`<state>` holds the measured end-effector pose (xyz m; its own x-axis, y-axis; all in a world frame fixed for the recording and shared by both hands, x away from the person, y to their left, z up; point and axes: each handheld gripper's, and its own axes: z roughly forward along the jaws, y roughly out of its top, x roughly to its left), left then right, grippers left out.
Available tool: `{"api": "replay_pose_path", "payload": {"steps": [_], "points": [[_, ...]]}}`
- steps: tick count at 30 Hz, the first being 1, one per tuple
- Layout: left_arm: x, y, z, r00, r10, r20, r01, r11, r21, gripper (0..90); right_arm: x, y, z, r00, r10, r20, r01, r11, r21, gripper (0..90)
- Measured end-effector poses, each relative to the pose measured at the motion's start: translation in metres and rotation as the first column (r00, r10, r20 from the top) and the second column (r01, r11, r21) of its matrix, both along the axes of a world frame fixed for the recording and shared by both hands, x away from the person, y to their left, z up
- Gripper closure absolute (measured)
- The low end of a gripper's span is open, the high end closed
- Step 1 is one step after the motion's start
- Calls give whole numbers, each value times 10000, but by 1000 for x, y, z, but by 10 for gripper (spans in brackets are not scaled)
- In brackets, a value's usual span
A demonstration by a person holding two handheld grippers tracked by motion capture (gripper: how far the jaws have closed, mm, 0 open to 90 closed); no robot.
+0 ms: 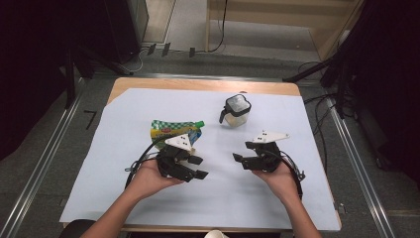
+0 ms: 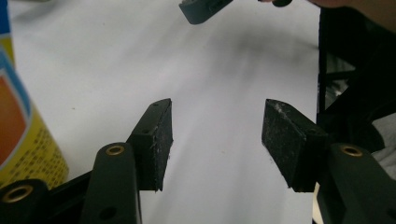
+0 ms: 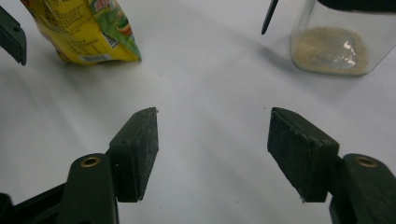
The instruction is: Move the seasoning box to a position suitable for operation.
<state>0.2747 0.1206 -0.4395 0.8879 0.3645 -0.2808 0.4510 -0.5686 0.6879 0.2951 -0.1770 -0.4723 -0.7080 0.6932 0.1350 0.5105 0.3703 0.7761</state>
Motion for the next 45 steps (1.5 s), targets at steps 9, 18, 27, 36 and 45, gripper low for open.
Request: {"api": "replay_pose_path", "payload": {"steps": [9,18,27,36,45], "points": [[-3,11,-4,9997,-85,220,85,10000,35,405,2,-4,0,9998,-126,-139,129,9998,167,380],[-7,16,-6,9989,-174,426,168,9998,139,400,3,-7,-2,9994,-343,-65,345,9991,237,437],[-10,17,-8,9984,-320,460,306,9990,315,407,5,-11,-4,9969,-771,-165,774,9968,183,466],[-10,13,-9,9975,-509,488,491,9981,376,411,4,-17,-5,9966,-809,-161,812,9964,227,458],[-9,13,-9,9974,-550,455,537,9981,309,405,7,-22,-5,9963,-844,-157,848,9960,286,464]]}}
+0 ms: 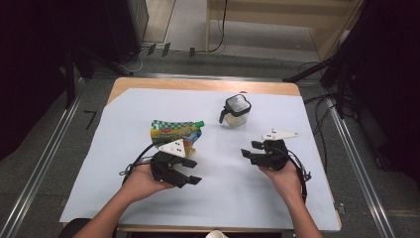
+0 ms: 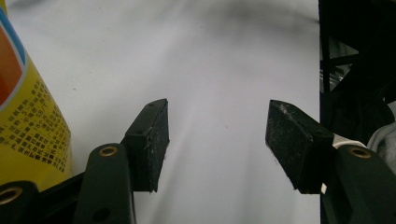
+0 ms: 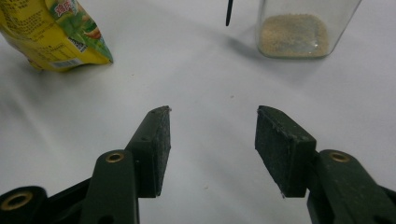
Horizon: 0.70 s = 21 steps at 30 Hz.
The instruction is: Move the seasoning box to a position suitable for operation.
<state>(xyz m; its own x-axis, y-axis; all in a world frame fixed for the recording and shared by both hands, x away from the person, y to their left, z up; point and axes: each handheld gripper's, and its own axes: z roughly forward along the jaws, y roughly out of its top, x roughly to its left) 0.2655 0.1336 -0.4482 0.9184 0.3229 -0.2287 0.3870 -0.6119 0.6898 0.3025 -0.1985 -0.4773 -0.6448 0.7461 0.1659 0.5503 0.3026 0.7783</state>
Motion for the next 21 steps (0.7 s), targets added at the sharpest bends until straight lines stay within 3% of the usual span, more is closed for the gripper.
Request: {"api": "replay_pose_path", "payload": {"steps": [11,15,17,18,19,21], "points": [[-2,-3,1,9999,-129,57,129,9999,-18,405,10,-6,-1,9992,-286,272,277,9990,341,488],[-3,-4,0,9997,-210,82,210,9998,45,405,22,-5,4,9985,-537,-109,543,9963,673,471],[-3,-4,1,9998,-184,85,185,9998,-14,406,29,-1,5,9973,-646,356,634,9975,325,435],[-3,-4,1,9998,-184,85,185,9998,-14,406,29,-1,5,9973,-646,356,634,9975,325,435],[-4,-4,2,9999,-152,81,153,9998,-123,406,33,2,3,9964,-739,415,745,9971,-128,400],[-3,-4,2,9998,-173,77,174,9997,-161,406,35,2,2,9964,-758,389,768,9968,-239,387]]}}
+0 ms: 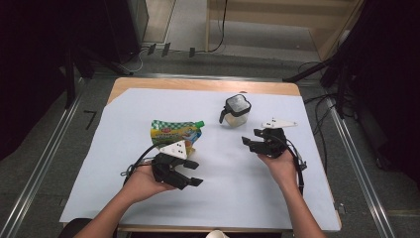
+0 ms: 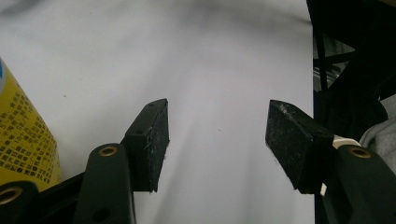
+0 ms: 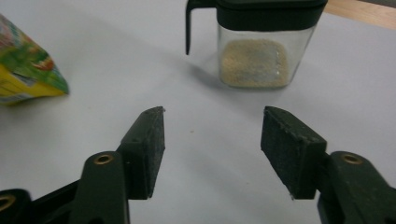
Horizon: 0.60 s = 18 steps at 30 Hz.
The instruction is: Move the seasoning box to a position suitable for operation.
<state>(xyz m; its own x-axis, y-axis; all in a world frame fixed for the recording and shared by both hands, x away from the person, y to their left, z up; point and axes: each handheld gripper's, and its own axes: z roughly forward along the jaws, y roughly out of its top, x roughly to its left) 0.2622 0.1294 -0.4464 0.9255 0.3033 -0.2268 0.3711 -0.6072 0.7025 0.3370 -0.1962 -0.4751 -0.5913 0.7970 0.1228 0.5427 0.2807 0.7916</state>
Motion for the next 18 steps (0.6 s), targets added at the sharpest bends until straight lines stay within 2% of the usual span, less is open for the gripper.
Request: {"api": "replay_pose_path", "payload": {"steps": [3,5,7,10,11,13,14,18], "points": [[0,-1,0,10000,-67,23,67,10000,48,407,14,2,-1,9998,-164,-59,164,9998,106,323],[-1,-1,1,9999,-92,46,92,10000,-7,408,17,3,-2,9998,-206,16,206,9997,103,318],[-1,0,2,10000,-69,38,69,10000,-42,408,30,7,-4,9996,-229,-146,229,9997,-24,304],[-1,-1,1,10000,-63,7,63,10000,-5,409,37,9,-5,9996,-243,-119,243,9997,-38,305],[-1,-1,1,10000,-77,-12,77,10000,3,410,44,11,-6,9994,-310,-160,309,9995,-79,283],[-1,-1,1,9999,-123,25,123,9999,46,410,48,12,-8,9993,-353,-105,352,9994,-63,268],[-2,-2,1,9999,-132,23,132,9999,17,410,55,14,-10,9984,-570,-65,570,9984,-30,227],[-3,-4,0,9997,-228,36,228,9997,61,410,68,16,-14,9972,-740,-48,741,9969,259,186]]}}
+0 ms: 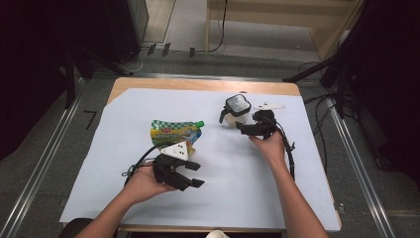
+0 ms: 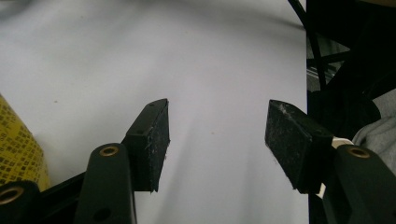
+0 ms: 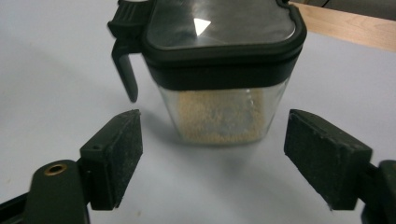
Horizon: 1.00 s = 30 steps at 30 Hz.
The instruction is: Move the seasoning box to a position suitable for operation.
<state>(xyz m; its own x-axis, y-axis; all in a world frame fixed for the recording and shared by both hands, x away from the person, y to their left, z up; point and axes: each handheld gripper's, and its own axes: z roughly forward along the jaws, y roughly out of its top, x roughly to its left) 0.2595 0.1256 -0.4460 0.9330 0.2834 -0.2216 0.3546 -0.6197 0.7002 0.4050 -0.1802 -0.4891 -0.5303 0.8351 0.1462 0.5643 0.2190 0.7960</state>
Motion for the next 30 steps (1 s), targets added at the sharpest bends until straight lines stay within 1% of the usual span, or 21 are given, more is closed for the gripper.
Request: {"api": "replay_pose_path", "payload": {"steps": [4,6,7,10,14,15,16,17,18,20,26,28,30], "points": [[0,-1,-1,10000,-74,8,74,10000,60,411,8,4,-2,10000,-71,56,71,10000,-39,170],[-1,-2,-1,10000,-90,-43,90,9999,59,411,13,7,-4,9999,-110,108,109,9999,74,168],[-1,-2,-1,9999,-106,-44,106,9999,52,412,17,9,-8,9997,-105,211,99,9996,264,151],[-1,-3,-2,9999,-135,-67,135,9999,73,412,21,11,-12,9996,-151,258,141,9992,368,148],[-1,-5,-2,9997,-204,-107,205,9997,90,413,30,19,-23,9989,-304,362,292,9990,338,135],[-2,-5,-2,9997,-211,-118,212,9998,66,413,31,21,-24,9984,-316,462,300,9990,336,134],[-2,-5,-2,9997,-221,-117,222,9997,62,413,32,22,-25,9976,-364,588,348,9990,284,134],[-2,-5,-2,9997,-221,-117,222,9997,62,413,32,22,-25,9976,-364,588,348,9990,284,134],[-2,-5,-2,9997,-229,-116,229,9997,74,413,34,26,-26,9961,-400,790,388,9991,161,134],[-2,-5,-2,9996,-241,-118,242,9997,59,414,36,29,-27,9949,-458,900,451,9989,94,134],[-2,-6,-2,9994,-338,-101,338,9994,42,414,43,35,-30,9927,-661,1013,637,9976,266,131],[-2,-6,-2,9994,-317,-112,317,9995,15,414,44,36,-31,9917,-689,1083,667,9975,236,137],[-2,-5,-2,9995,-292,-113,292,9996,-19,414,43,38,-31,9904,-718,1177,710,9974,108,146]]}}
